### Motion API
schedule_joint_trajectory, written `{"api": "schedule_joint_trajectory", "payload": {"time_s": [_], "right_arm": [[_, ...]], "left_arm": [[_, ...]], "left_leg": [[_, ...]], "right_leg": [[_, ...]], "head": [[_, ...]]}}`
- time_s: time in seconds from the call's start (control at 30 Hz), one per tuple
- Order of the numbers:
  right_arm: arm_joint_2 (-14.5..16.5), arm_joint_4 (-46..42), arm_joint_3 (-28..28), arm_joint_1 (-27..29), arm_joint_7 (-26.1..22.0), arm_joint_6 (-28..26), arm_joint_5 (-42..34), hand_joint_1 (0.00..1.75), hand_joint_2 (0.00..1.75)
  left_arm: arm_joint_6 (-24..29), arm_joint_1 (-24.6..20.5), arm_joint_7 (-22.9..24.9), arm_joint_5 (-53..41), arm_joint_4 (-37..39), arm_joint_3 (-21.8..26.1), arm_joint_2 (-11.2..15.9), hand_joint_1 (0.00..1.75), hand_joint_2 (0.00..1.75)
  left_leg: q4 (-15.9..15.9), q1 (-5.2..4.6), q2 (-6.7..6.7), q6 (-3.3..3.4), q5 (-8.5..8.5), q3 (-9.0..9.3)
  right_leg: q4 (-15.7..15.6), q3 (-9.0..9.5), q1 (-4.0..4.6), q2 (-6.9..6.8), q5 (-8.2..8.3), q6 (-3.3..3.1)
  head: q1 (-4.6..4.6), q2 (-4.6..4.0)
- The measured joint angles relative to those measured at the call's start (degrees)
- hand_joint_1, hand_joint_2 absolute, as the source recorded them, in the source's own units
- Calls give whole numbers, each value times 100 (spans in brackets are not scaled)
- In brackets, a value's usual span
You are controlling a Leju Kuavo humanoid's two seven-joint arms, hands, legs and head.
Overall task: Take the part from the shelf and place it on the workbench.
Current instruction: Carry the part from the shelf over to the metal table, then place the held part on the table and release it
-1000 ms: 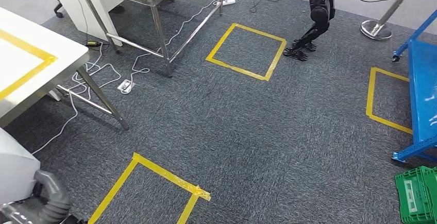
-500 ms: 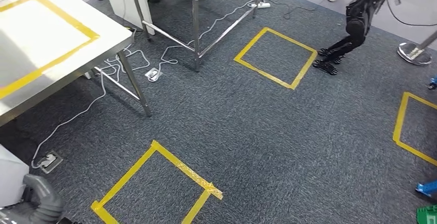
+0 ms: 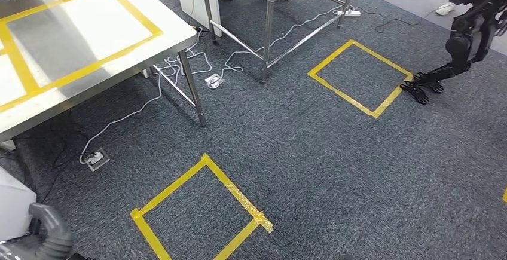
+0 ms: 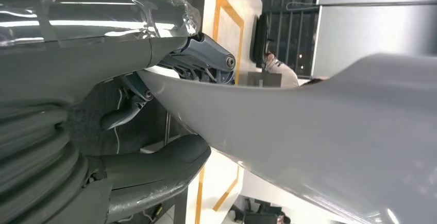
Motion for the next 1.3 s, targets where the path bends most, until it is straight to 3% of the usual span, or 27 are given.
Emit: {"api": "schedule_joint_trajectory", "payload": {"time_s": [0.03,0.07,0.1,0.13,0.2,0.27,0.33,0.4,0.5,0.53,0.57,0.6,0.63,0.7,0.73,0.8,0.87,0.9,0.93,1.0,1.03,1.1,1.13,1.2,1.23,1.3], "right_arm": [[-1,0,1,17,7,0,0,0,0],[3,1,1,27,11,1,0,0,0],[9,1,2,28,13,1,0,0,0],[16,1,2,24,13,2,0,0,0],[24,1,3,13,14,2,0,0,0],[25,2,4,1,20,5,-1,0,0],[27,3,4,-6,31,11,0,0,0],[30,7,4,-14,37,18,0,0,0],[38,21,4,4,40,23,-1,0,0],[39,22,4,17,43,26,-2,0,0],[40,22,4,24,44,30,-2,0,0],[40,22,4,25,45,33,-2,0,0],[42,22,4,20,46,37,-1,0,0],[42,23,4,2,45,41,-1,0,0],[42,24,4,-3,45,42,0,0,0],[40,25,4,-13,45,43,-1,0,0],[44,26,4,-27,44,44,0,0,0],[51,28,4,-37,44,44,1,0,0],[57,31,4,-45,44,44,1,0,0],[62,34,5,-41,44,47,1,0,0],[60,35,5,-26,44,49,1,0,0],[59,36,6,1,44,52,1,0,0],[61,38,6,5,44,54,1,0,0],[69,42,6,-1,44,60,1,0,0],[73,44,6,-6,44,64,1,0,0],[74,45,6,-17,44,69,1,0,0]], "left_arm": [[0,6,0,5,2,5,2,175,175],[0,13,0,10,3,13,3,175,175],[0,21,0,18,2,22,5,175,175],[0,29,0,26,1,32,6,175,175],[0,35,0,37,-4,45,7,175,175],[0,38,0,39,-18,57,7,175,175],[0,42,0,45,-29,68,9,175,175],[-1,41,0,62,-36,78,10,175,175],[-3,38,0,109,-52,85,10,175,175],[-3,38,0,133,-55,86,11,175,175],[-4,40,0,158,-56,89,13,175,175],[-4,42,0,180,-57,91,14,175,175],[-4,42,0,195,-60,93,15,175,175],[-4,43,0,207,-67,98,16,175,175],[-4,42,0,209,-71,99,16,175,175],[-4,46,0,210,-75,107,16,175,175],[-4,58,0,211,-86,117,17,175,175],[-4,67,0,211,-96,121,17,175,175],[-4,69,0,211,-105,123,19,175,175],[-3,67,0,211,-113,125,22,175,175],[-3,64,0,211,-113,125,24,175,175],[-3,68,0,214,-108,130,28,175,175],[-4,69,0,215,-108,134,30,175,175],[-4,69,0,214,-109,143,34,175,175],[-4,67,0,212,-108,145,35,175,175],[-4,69,0,208,-113,151,40,175,175]], "left_leg": [[285,23,2,-37,-114,-110],[412,45,-1,-72,-123,-141],[332,63,12,-106,-30,-66],[43,80,71,-139,142,123],[-647,76,357,-162,379,534],[-947,43,516,-63,406,687],[-950,19,387,70,422,660],[-959,17,240,151,461,630],[-963,12,9,234,514,586],[-962,3,-76,250,525,576],[-962,-10,-162,261,535,571],[-961,-23,-246,266,544,570],[-961,-33,-325,267,553,572],[-960,-43,-459,255,574,569],[-958,-38,-517,238,588,557],[-957,-16,-622,176,628,508],[-977,-6,-705,105,672,462],[-969,-17,-643,85,663,443],[-916,-34,-491,69,599,407],[-501,-33,-123,34,271,219],[-158,-18,-25,3,62,72],[411,21,-9,-58,-175,-142],[436,37,-3,-85,-134,-115],[-120,63,117,-128,184,255],[-488,51,275,-131,300,474],[-933,24,493,-51,388,719]], "right_leg": [[6,-10,-5,-85,-1,5],[17,-18,-14,-164,-4,13],[33,-25,-27,-235,-13,30],[61,-29,-42,-297,-30,58],[158,-42,-51,-396,-90,146],[242,-52,-30,-485,-141,215],[262,-45,-32,-584,-160,245],[399,-86,-68,-470,-306,296],[1352,-452,-99,-126,-883,343],[1702,-594,-99,-88,-1019,333],[1894,-674,-97,-70,-1046,312],[1872,-669,-93,-53,-954,277],[1633,-573,-83,-23,-765,231],[860,-259,-51,171,-347,120],[557,-139,-36,274,-227,81],[314,-51,-18,370,-185,47],[244,-48,-22,296,-153,55],[193,-40,-37,245,-120,70],[132,-33,-50,199,-80,73],[56,-32,-64,78,-21,69],[46,-44,-61,11,-10,57],[63,-68,-63,-142,-7,59],[77,-75,-65,-213,-11,67],[125,-79,-77,-327,-39,109],[160,-81,-71,-372,-63,143],[235,-86,-50,-439,-106,212]], "head": [[-22,0],[-46,-1],[-66,0],[-89,0],[-156,-1],[-187,-1],[-155,0],[-124,0],[-78,0],[-63,0],[-50,-1],[-34,-1],[-21,-1],[-4,-1],[-3,-1],[12,1],[35,1],[34,1],[8,1],[-76,1],[-123,1],[-174,-1],[-197,-1],[-234,-1],[-258,0],[-275,0]]}}
